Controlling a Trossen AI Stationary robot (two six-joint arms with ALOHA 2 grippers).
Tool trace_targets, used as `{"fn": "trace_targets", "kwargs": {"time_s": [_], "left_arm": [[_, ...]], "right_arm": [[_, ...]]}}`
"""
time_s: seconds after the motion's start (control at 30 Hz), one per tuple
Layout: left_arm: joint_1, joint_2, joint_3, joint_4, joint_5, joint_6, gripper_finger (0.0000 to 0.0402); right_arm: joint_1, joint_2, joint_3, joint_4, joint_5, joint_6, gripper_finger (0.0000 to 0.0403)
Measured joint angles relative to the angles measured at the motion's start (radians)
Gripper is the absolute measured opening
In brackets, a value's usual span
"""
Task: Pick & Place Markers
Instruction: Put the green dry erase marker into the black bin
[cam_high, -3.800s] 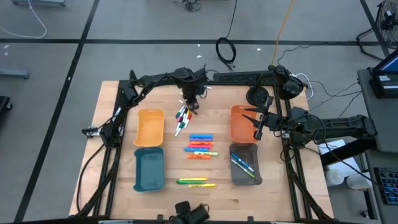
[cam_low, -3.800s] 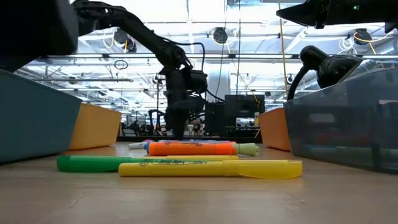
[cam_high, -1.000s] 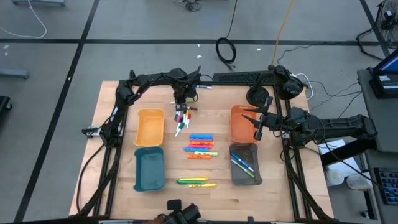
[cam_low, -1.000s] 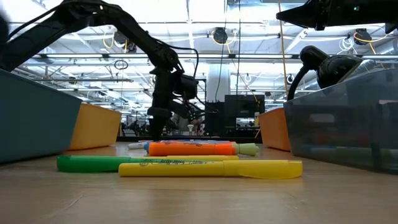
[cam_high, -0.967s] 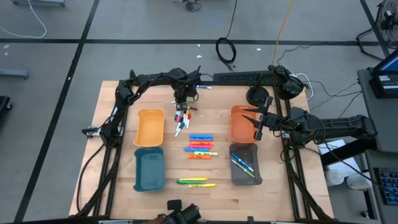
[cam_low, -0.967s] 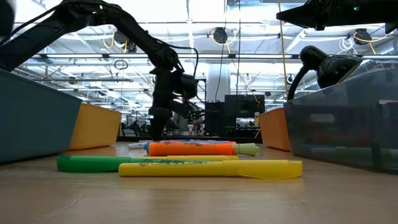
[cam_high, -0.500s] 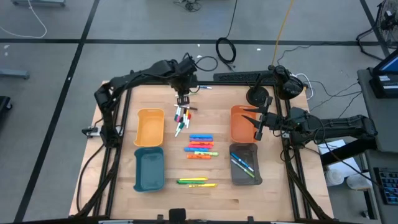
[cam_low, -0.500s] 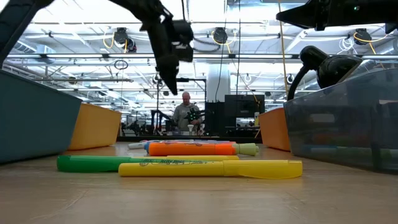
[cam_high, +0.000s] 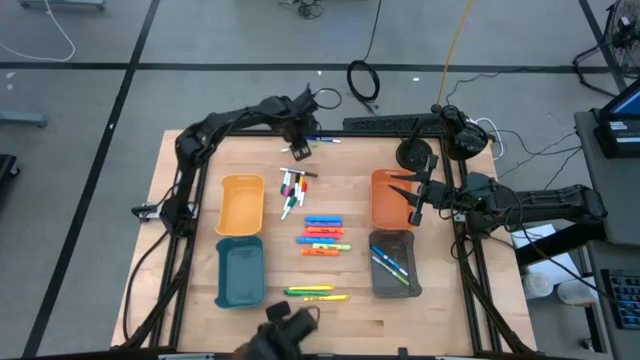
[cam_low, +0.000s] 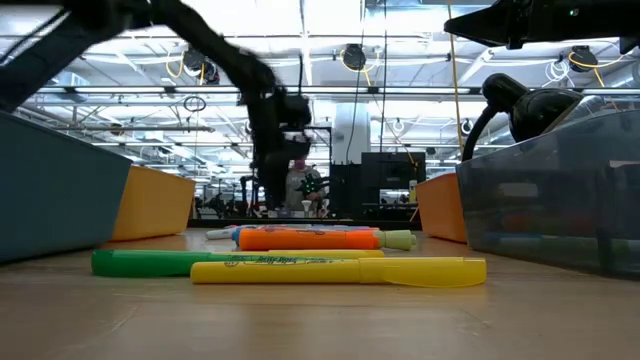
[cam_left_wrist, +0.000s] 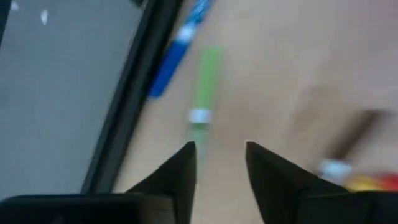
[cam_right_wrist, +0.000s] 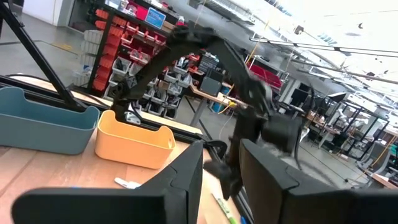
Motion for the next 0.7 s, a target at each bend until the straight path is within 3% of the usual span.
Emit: {"fn": "trace_targets", "kwargs": {"time_s": [0.23, 0.5, 0.7], "left_arm": [[0.07, 0.09, 0.0, -0.014, 0.129, 0.002, 0.0194], [0.048, 0.093, 0.0, -0.044, 0.112, 0.068, 0.0172], [0.026, 0.085, -0.048, -0.034, -0.01, 0.08, 0.0151]], "right_arm": [[0.0, 0.0, 0.0, -0.001, 0.0, -0.006, 0.0093], [0.0, 0.0, 0.0, -0.01, 0.0, -0.011, 0.0093], [0.0, 0.0, 0.0, -0.015, 0.0, -0.008, 0.0093]]}}
